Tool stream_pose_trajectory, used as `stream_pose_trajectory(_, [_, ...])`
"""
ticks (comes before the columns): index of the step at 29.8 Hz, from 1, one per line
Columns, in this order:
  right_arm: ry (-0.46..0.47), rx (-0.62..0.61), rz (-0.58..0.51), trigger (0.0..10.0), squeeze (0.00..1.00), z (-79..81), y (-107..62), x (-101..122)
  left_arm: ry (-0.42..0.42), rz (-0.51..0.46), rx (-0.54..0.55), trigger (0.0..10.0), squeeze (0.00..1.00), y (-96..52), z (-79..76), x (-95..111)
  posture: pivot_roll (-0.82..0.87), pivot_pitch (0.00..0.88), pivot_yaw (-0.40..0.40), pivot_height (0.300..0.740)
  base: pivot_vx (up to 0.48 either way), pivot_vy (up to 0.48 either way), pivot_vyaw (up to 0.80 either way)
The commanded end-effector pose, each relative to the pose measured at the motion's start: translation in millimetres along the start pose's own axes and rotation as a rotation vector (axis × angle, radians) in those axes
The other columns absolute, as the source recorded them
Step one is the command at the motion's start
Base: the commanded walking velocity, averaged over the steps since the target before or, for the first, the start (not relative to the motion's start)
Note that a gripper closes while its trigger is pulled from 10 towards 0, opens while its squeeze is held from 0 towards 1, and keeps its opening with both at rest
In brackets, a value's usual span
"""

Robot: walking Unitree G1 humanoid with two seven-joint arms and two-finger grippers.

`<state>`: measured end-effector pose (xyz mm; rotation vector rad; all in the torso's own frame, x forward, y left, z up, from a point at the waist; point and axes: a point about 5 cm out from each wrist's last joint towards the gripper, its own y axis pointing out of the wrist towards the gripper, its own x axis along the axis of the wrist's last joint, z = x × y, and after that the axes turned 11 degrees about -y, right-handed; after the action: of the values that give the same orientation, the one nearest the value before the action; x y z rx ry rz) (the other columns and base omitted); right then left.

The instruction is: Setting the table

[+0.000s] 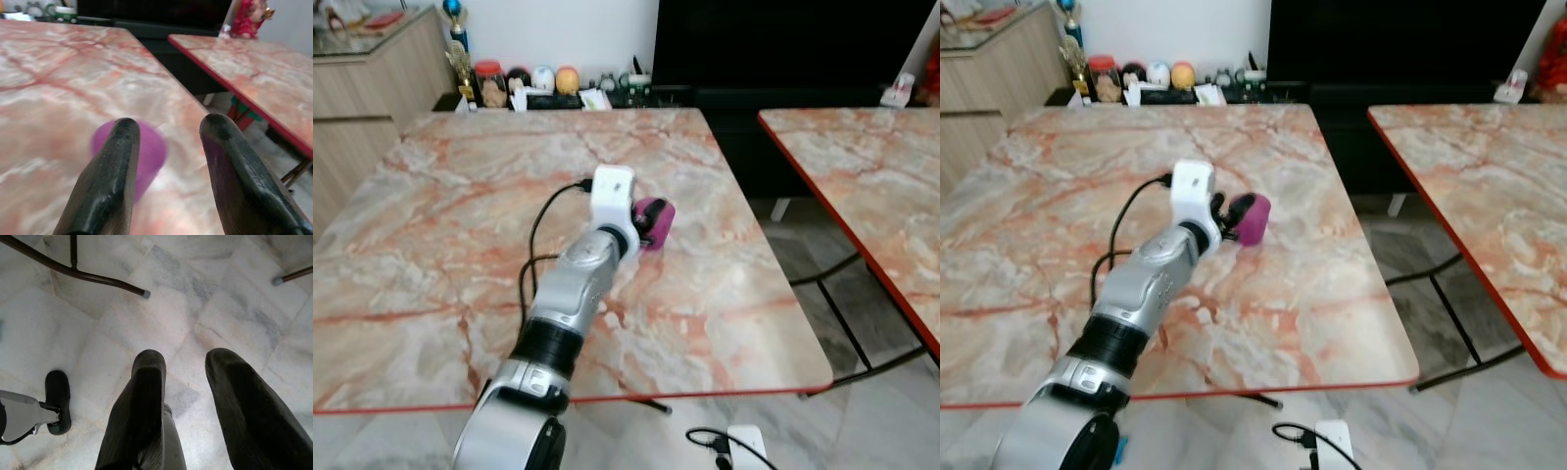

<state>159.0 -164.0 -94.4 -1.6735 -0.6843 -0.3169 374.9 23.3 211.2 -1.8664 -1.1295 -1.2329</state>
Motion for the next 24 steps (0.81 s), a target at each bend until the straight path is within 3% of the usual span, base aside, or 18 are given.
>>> stream_pose_trajectory(1, [-0.013, 0.003, 0.008, 10.0, 0.00, 0.2, -0.3, -2, -0.021, 0.047, 0.027, 10.0, 0.00, 4.4, 4.4, -6, 0.13, 0.000, -0.021, 0.736, 0.000, 0.000, 0.00])
stream_pose_trajectory(9, [-0.015, 0.002, 0.015, 10.0, 0.00, 0.9, -0.4, -3, -0.078, 0.108, 0.139, 10.0, 0.00, 16.1, 19.8, -5, 0.13, 0.000, -0.015, 0.736, 0.000, 0.000, 0.00])
stream_pose_trajectory(10, [-0.017, 0.004, 0.018, 10.0, 0.00, 0.8, -0.6, -3, -0.098, 0.103, 0.164, 10.0, 0.24, 17.0, 24.1, -4, 0.12, 0.000, -0.014, 0.736, 0.000, 0.000, 0.00])
stream_pose_trajectory(11, [-0.018, 0.004, 0.019, 10.0, 0.00, 0.8, -0.6, -4, -0.103, 0.099, 0.174, 10.0, 0.24, 17.5, 26.0, -3, 0.12, 0.000, -0.014, 0.736, 0.000, 0.000, 0.00])
stream_pose_trajectory(12, [-0.019, 0.005, 0.023, 10.0, 0.00, 0.3, -0.8, -5, -0.114, 0.097, 0.193, 10.0, 0.65, 17.7, 29.7, -2, 0.12, 0.000, -0.014, 0.736, 0.000, 0.000, 0.00])
stream_pose_trajectory(15, [-0.020, 0.004, 0.027, 10.0, 0.00, -0.9, -0.9, -6, -0.132, 0.086, 0.222, 10.0, 0.68, 17.8, 35.3, 0, 0.12, 0.000, -0.013, 0.736, 0.000, 0.000, 0.00])
stream_pose_trajectory(17, [-0.021, 0.003, 0.028, 10.0, 0.00, -1.2, -0.9, -6, -0.145, 0.077, 0.227, 10.0, 0.68, 18.1, 36.8, 2, 0.12, 0.000, -0.013, 0.736, 0.000, 0.000, 0.00])
stream_pose_trajectory(18, [-0.020, 0.002, 0.027, 10.0, 0.00, -1.4, -0.9, -6, -0.186, 0.027, 0.208, 10.0, 0.39, 19.0, 36.2, 9, 0.11, 0.000, -0.013, 0.736, 0.000, 0.000, 0.00])
stream_pose_trajectory(19, [-0.018, 0.001, 0.026, 10.0, 0.00, -1.5, -0.9, -6, -0.189, -0.012, 0.187, 10.0, 0.00, 19.3, 35.1, 14, 0.11, 0.000, -0.011, 0.736, 0.000, 0.000, 0.00])
stream_pose_trajectory(21, [-0.014, -0.002, 0.026, 10.0, 0.00, -2.2, -0.9, -6, -0.124, -0.143, 0.119, 10.0, 0.00, 17.7, 32.9, 28, 0.10, 0.000, -0.009, 0.736, 0.000, 0.000, 0.00])
stream_pose_trajectory(23, [-0.009, -0.006, 0.026, 10.0, 0.00, -3.2, -1.1, -7, -0.056, -0.214, 0.088, 10.0, 0.00, 12.3, 36.7, 31, 0.10, 0.000, -0.009, 0.736, 0.000, 0.000, 0.00])
stream_pose_trajectory(24, [-0.005, -0.008, 0.028, 10.0, 0.00, -4.1, -1.2, -8, -0.002, -0.267, 0.085, 10.0, 0.00, 4.5, 44.9, 29, 0.10, 0.000, -0.011, 0.736, 0.000, 0.000, 0.00])
